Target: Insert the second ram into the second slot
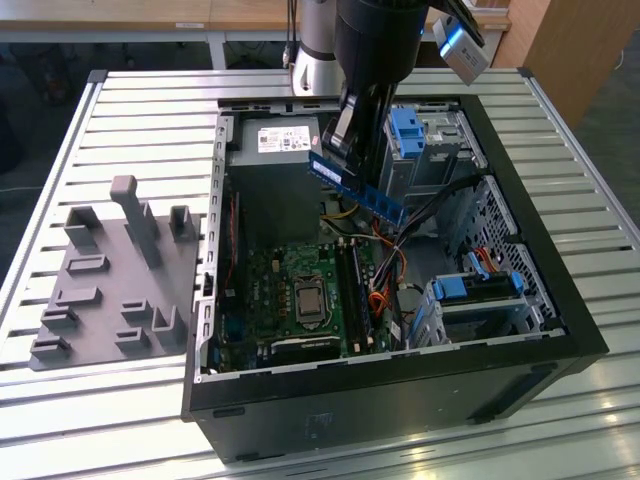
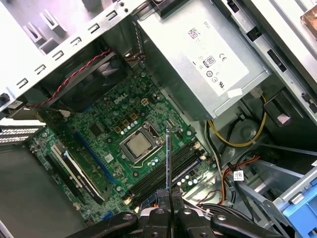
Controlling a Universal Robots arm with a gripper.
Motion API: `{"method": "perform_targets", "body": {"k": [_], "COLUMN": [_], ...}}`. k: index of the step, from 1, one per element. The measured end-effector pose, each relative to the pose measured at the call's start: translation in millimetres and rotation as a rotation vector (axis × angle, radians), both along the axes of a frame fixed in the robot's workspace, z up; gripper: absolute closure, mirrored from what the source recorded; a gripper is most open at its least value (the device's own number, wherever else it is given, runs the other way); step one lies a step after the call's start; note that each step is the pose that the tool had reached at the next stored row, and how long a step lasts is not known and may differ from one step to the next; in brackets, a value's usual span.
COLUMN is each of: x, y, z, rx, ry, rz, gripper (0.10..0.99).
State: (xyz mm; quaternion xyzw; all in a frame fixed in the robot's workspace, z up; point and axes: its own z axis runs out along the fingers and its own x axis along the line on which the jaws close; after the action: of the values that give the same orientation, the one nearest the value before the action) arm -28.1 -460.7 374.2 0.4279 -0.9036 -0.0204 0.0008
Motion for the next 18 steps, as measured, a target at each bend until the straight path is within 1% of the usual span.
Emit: {"method": "perform_targets", "body": {"k": [18], "x": [0.0], "y": [0.0], "z": [0.0], "rx": [0.000], "ry": [0.0000], "rz": [-0.034], "gripper": [0.957]}}
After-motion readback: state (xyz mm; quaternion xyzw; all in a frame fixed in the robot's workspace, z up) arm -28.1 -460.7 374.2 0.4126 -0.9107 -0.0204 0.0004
